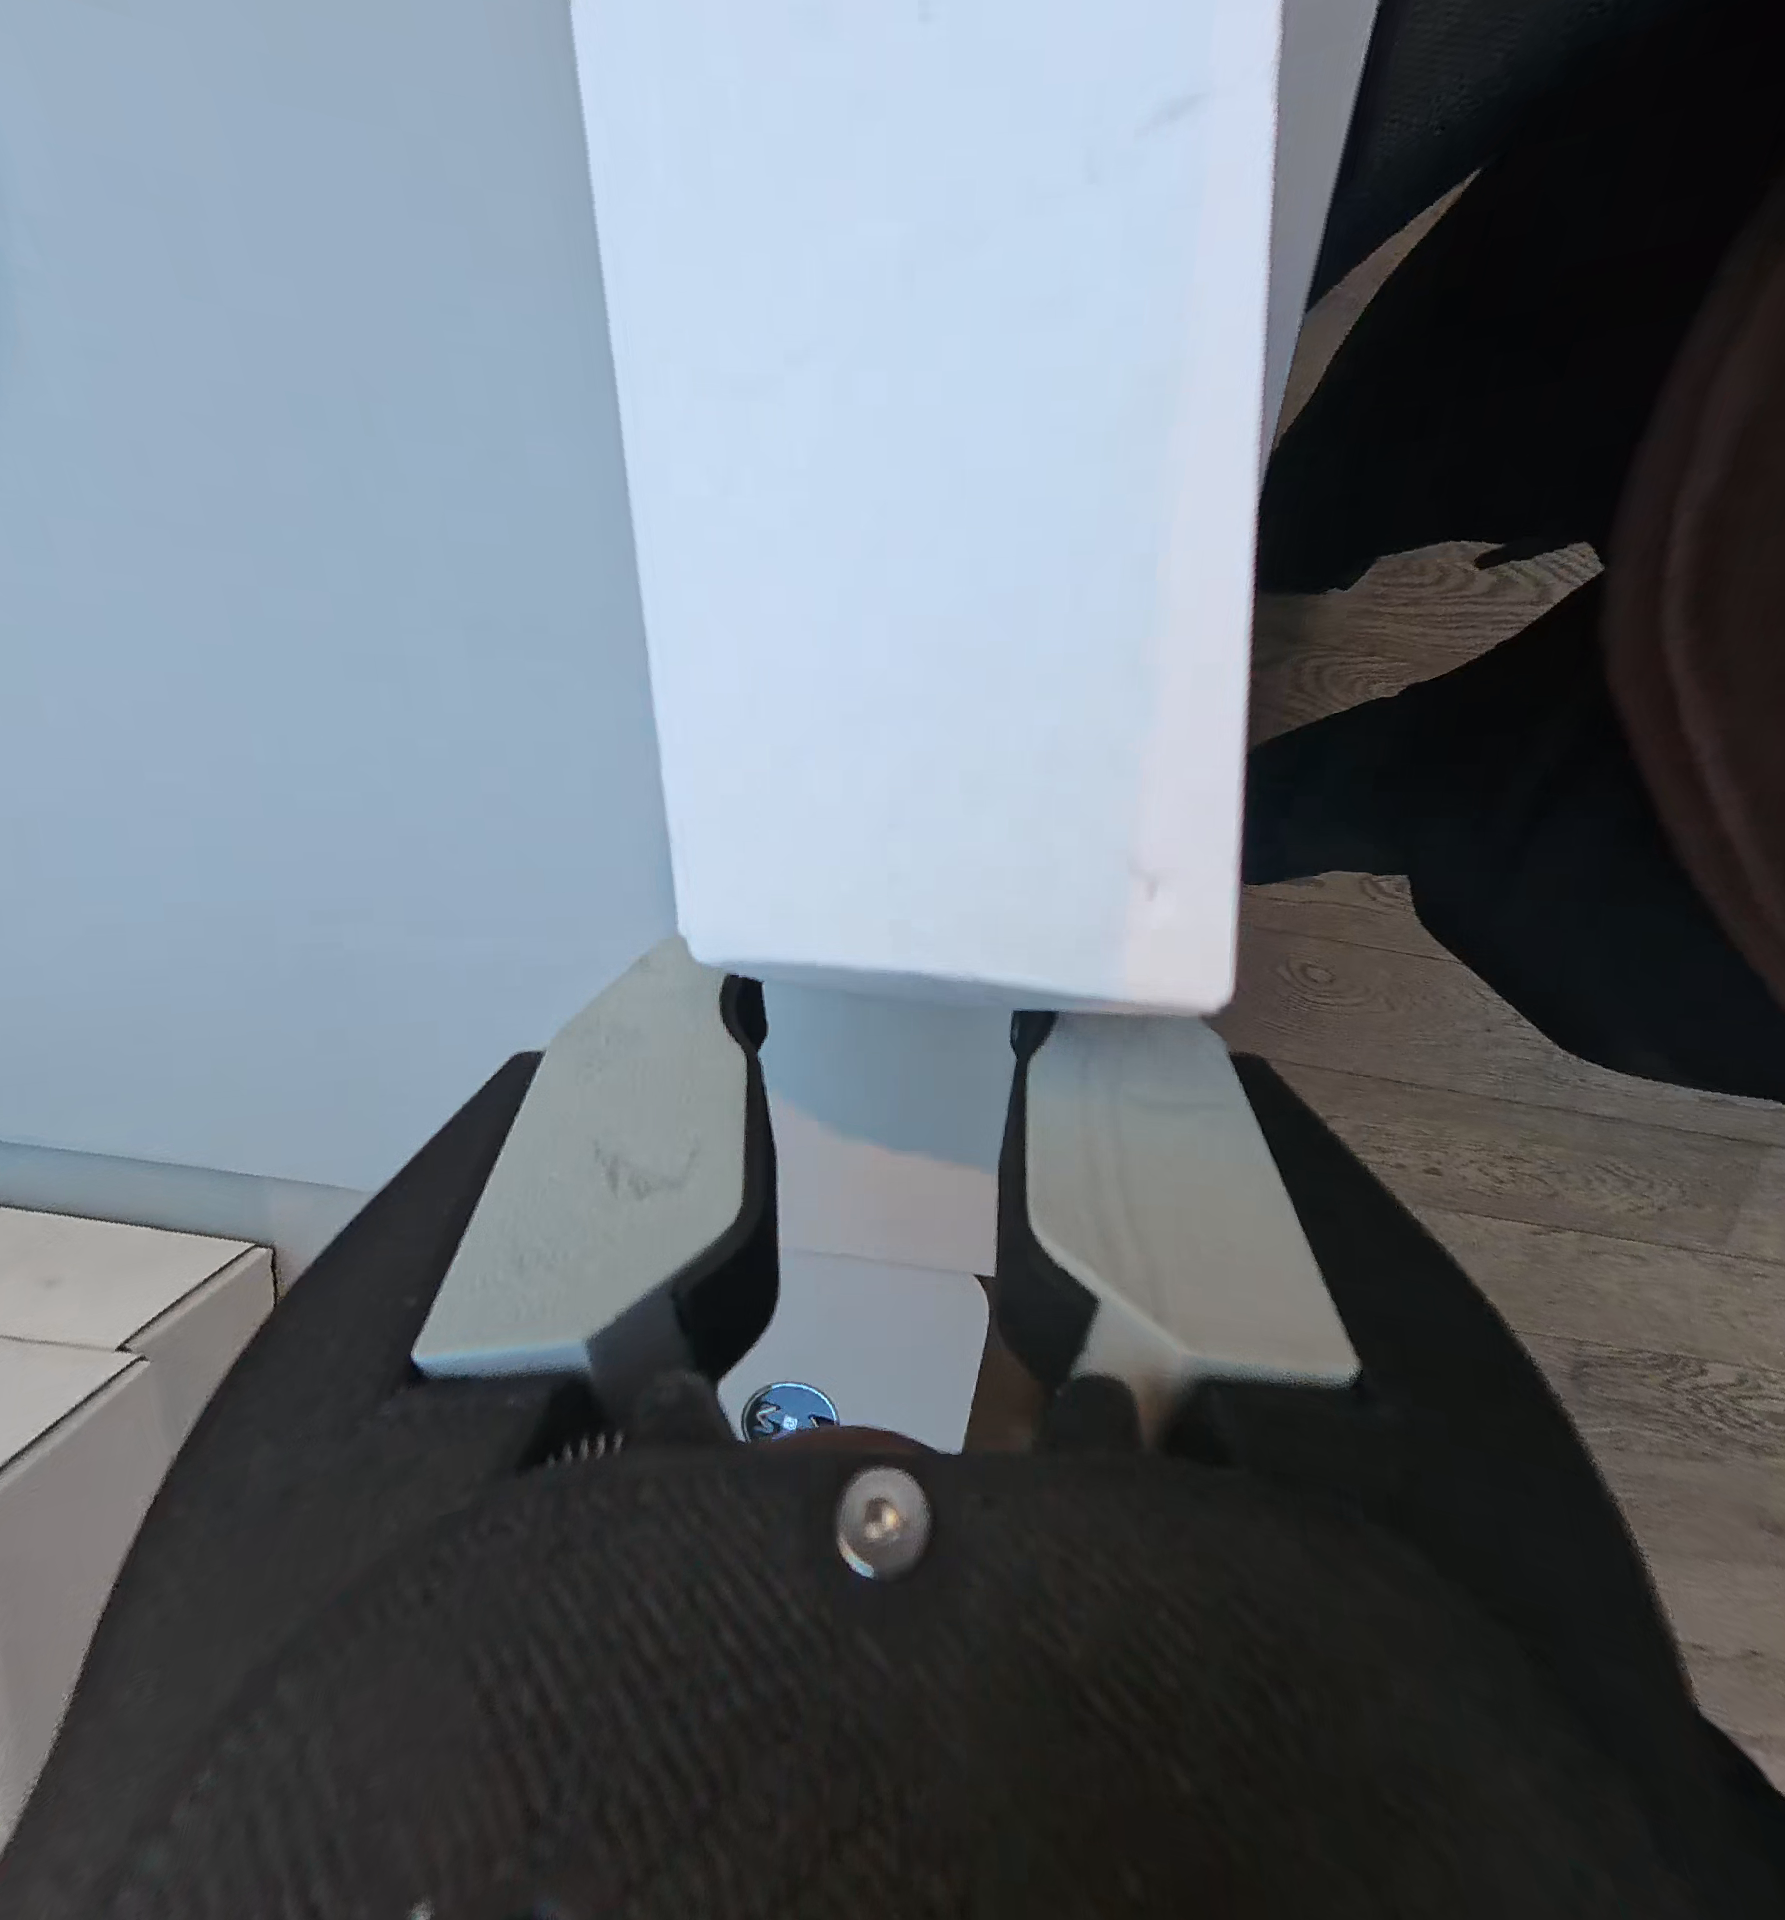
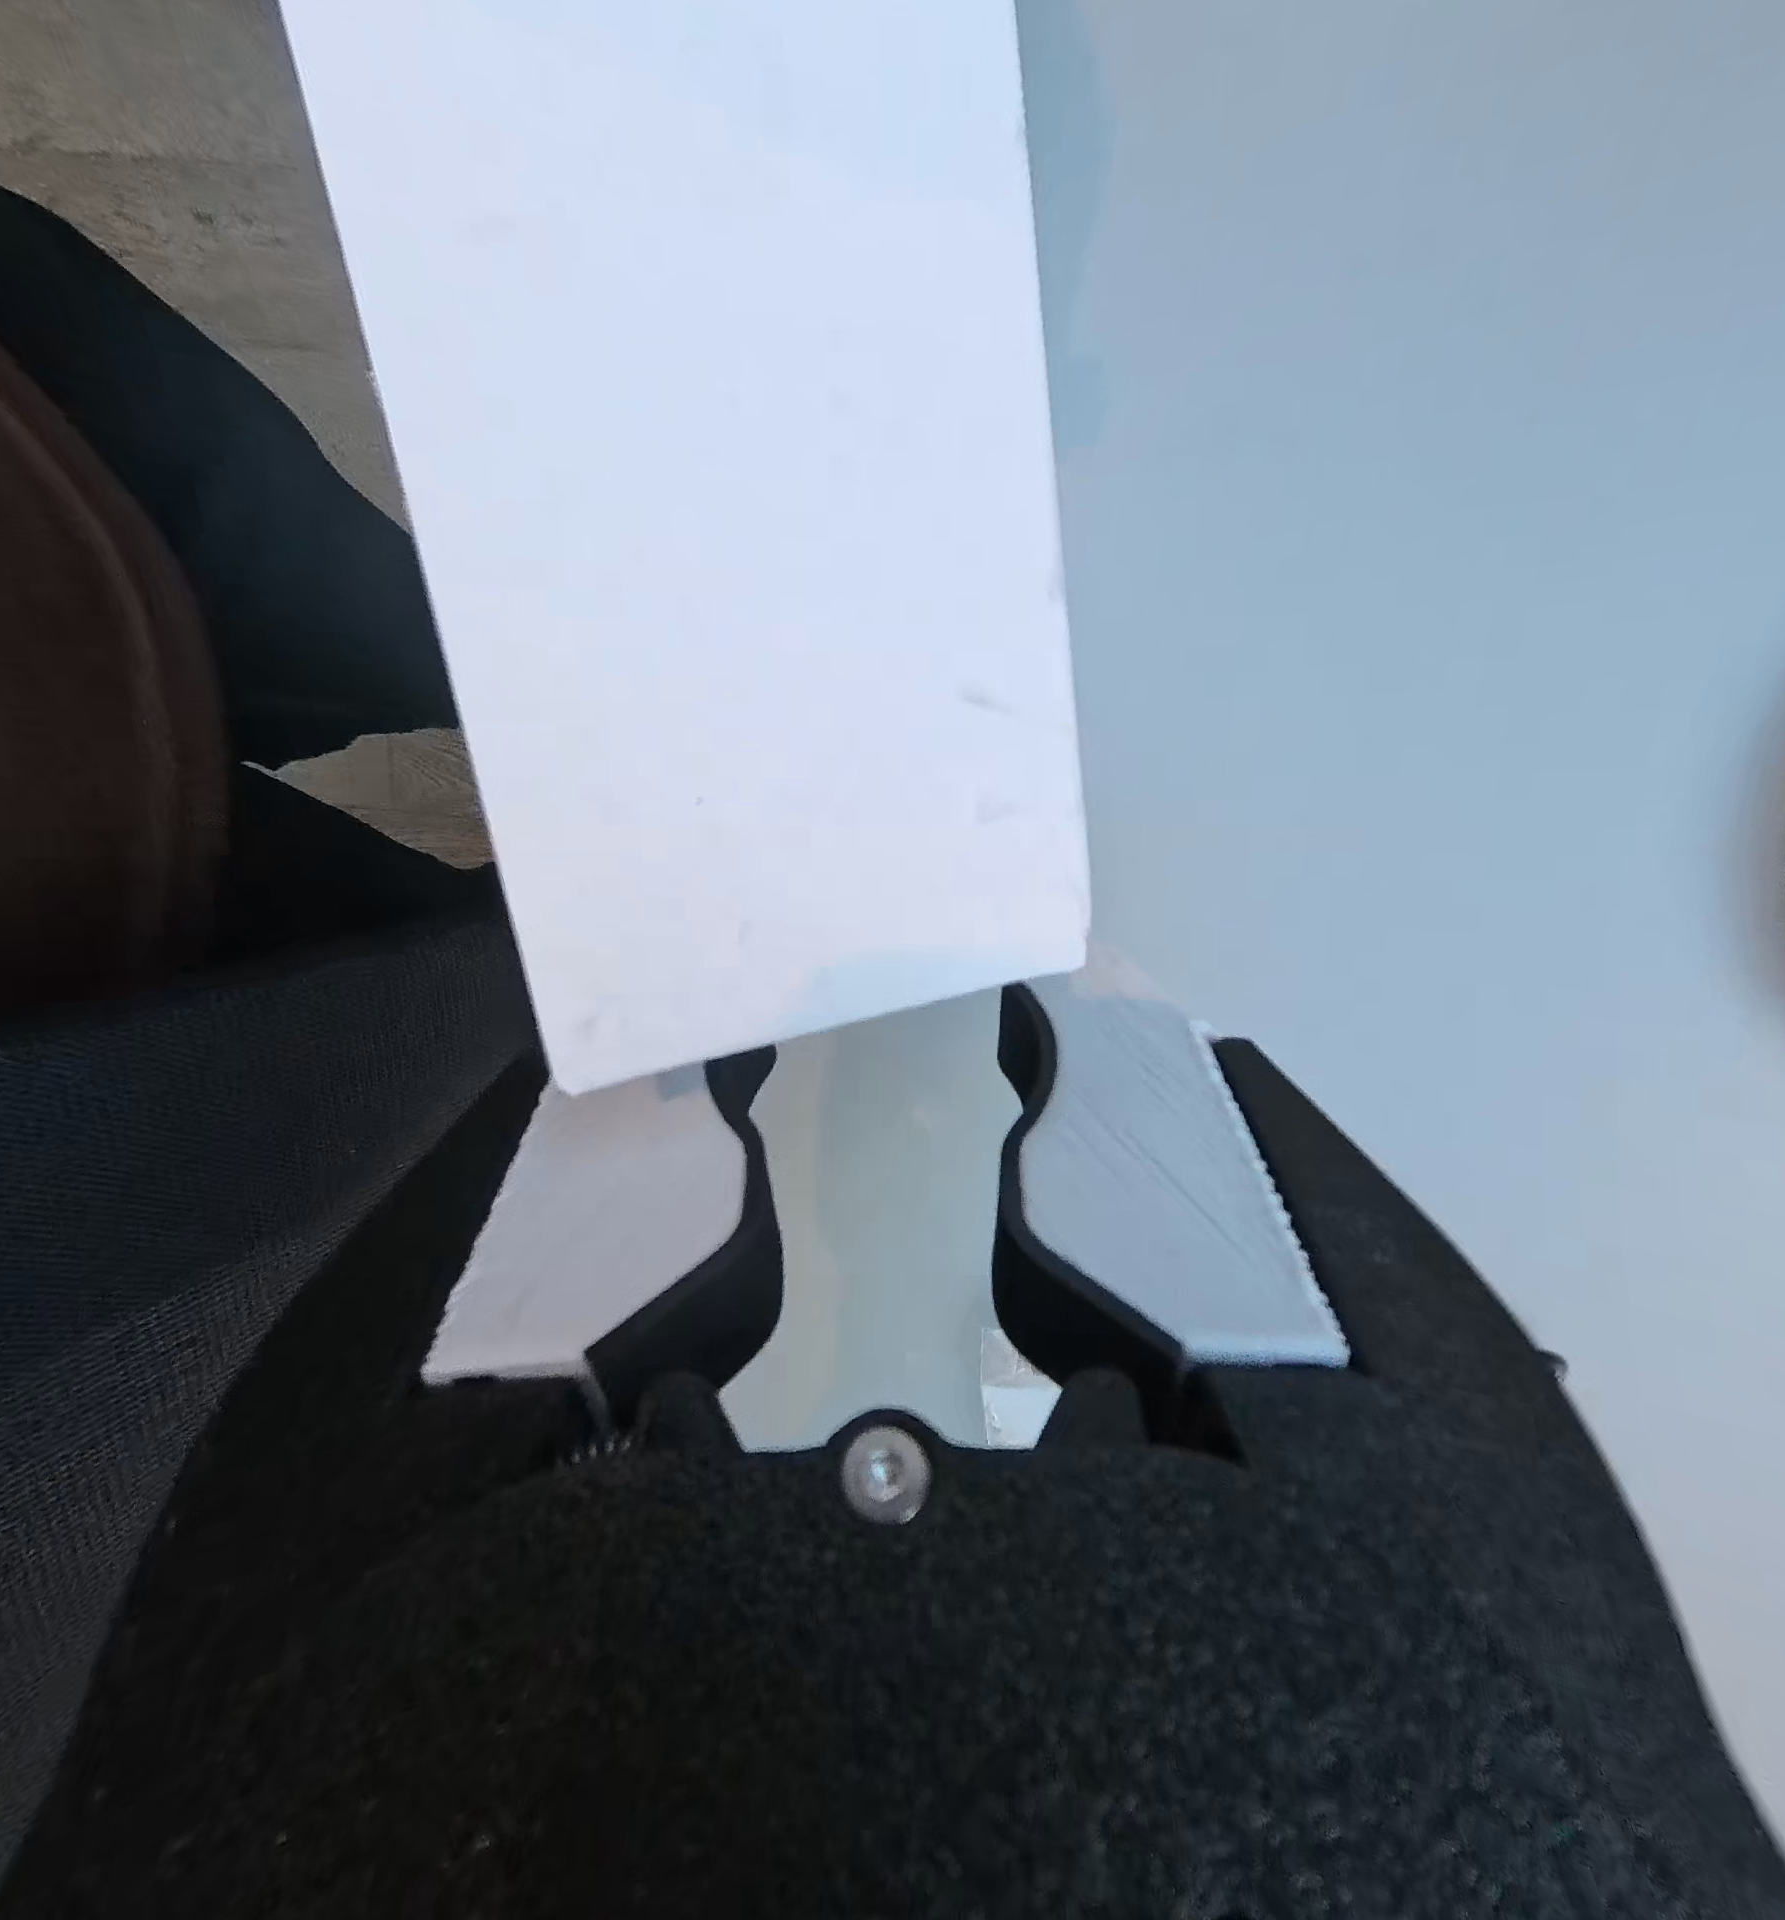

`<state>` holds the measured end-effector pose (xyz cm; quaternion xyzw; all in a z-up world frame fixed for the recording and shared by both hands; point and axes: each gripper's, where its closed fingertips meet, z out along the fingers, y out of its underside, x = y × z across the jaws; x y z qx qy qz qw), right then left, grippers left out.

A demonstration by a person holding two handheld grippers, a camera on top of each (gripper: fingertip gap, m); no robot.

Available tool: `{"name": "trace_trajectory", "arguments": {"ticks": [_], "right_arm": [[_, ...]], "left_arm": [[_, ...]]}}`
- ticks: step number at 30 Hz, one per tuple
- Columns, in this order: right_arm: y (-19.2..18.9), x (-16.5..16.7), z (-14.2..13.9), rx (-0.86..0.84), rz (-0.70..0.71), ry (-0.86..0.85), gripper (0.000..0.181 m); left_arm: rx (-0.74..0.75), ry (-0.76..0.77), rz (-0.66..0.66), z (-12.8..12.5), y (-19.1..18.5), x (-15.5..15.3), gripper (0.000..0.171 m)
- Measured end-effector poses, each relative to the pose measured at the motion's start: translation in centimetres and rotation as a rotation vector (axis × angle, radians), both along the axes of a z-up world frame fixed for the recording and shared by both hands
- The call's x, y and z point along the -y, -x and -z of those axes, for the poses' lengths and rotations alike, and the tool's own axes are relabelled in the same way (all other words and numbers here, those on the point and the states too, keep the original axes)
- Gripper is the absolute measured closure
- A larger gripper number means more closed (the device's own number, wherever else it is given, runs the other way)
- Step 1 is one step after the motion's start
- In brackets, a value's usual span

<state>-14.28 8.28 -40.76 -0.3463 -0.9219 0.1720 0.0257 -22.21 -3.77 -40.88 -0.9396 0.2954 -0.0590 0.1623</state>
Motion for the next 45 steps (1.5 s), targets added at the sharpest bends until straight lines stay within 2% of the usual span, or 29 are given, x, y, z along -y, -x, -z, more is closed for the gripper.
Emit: {"name": "trace_trajectory", "arguments": {"ticks": [4,6,8,9,11,12,13,17,19,20,22,24,27,30,35,36,37,38,40,42,43,44,45], "right_arm": [[0.1,0.2,0.8,-0.031,0.055,-0.042,0.143],[-0.4,0.7,1.5,-0.063,0.042,-0.071,0.148],[-1.0,0.5,2.4,-0.106,-0.001,-0.149,0.149],[-1.3,0.5,2.6,-0.117,-0.018,-0.167,0.150],[-1.8,0.2,2.3,-0.116,-0.025,-0.171,0.144],[-2.0,-0.3,2.0,-0.107,-0.027,-0.186,0.135],[-2.3,-0.9,1.6,-0.104,-0.034,-0.202,0.129],[-4.4,-3.0,-0.1,-0.045,-0.067,-0.202,0.128],[-4.4,-4.1,-1.5,-0.037,-0.017,-0.174,0.130],[-4.0,-4.0,-2.6,-0.036,0.031,-0.116,0.130],[-3.3,-1.6,-5.1,0.024,0.109,0.112,0.131],[-2.5,0.9,-7.0,0.107,0.149,0.303,0.131],[-2.0,2.7,-7.0,0.190,0.134,0.358,0.125],[-2.7,3.1,-4.9,0.251,0.090,0.300,0.135],[-4.1,3.4,0.5,0.288,0.027,0.117,0.153],[-4.3,3.2,1.7,0.279,0.008,0.054,0.162],[-4.3,2.9,2.7,0.263,-0.013,-0.004,0.170],[-4.1,2.9,3.1,0.238,-0.027,-0.024,0.181],[-3.9,3.0,2.9,0.244,-0.020,-0.028,0.181],[-3.1,3.1,1.4,0.191,-0.014,-0.021,0.164],[-2.7,3.6,0.2,0.151,-0.009,0.019,0.170],[-2.3,4.2,-0.6,0.122,0.001,0.059,0.179],[-2.3,4.4,-0.5,0.114,0.015,0.075,0.181]], "left_arm": [[-0.078,0.020,-0.123,0.6,0.3,-0.4,0.135],[-0.117,0.030,-0.167,1.6,-0.7,0.2,0.161],[-0.155,0.002,-0.157,2.5,-2.1,1.0,0.158],[-0.151,-0.036,-0.155,2.6,-2.7,1.1,0.162],[-0.127,-0.049,-0.178,2.7,-2.9,1.7,0.154],[-0.108,-0.026,-0.193,2.7,-2.8,2.3,0.138],[-0.093,-0.007,-0.204,2.7,-2.5,2.8,0.132],[-0.097,-0.023,-0.198,1.5,-1.0,4.9,0.118],[-0.055,-0.041,-0.238,0.4,-0.5,5.5,0.106],[-0.009,-0.064,-0.259,-0.6,-0.6,5.3,0.102],[0.083,-0.127,-0.262,-2.9,-1.5,3.8,0.096],[0.088,-0.150,-0.220,-4.4,-2.0,2.2,0.089],[0.107,-0.082,-0.138,-4.7,-2.8,1.2,0.086],[0.179,0.051,-0.066,-3.4,-4.6,2.2,0.091],[0.127,0.196,0.016,1.3,-7.0,3.8,0.097],[0.104,0.211,0.016,2.2,-7.1,4.0,0.096],[0.085,0.125,0.006,2.2,-7.1,2.9,0.109],[0.074,0.110,-0.004,2.3,-7.0,2.6,0.112],[0.104,0.137,-0.044,2.1,-6.9,2.7,0.108],[0.164,0.136,-0.126,0.8,-6.8,2.5,0.106],[0.171,0.095,-0.177,0.0,-6.4,2.0,0.108],[0.177,0.039,-0.235,-0.8,-6.0,1.3,0.116],[0.186,-0.006,-0.293,-1.3,-5.7,0.7,0.136]]}}
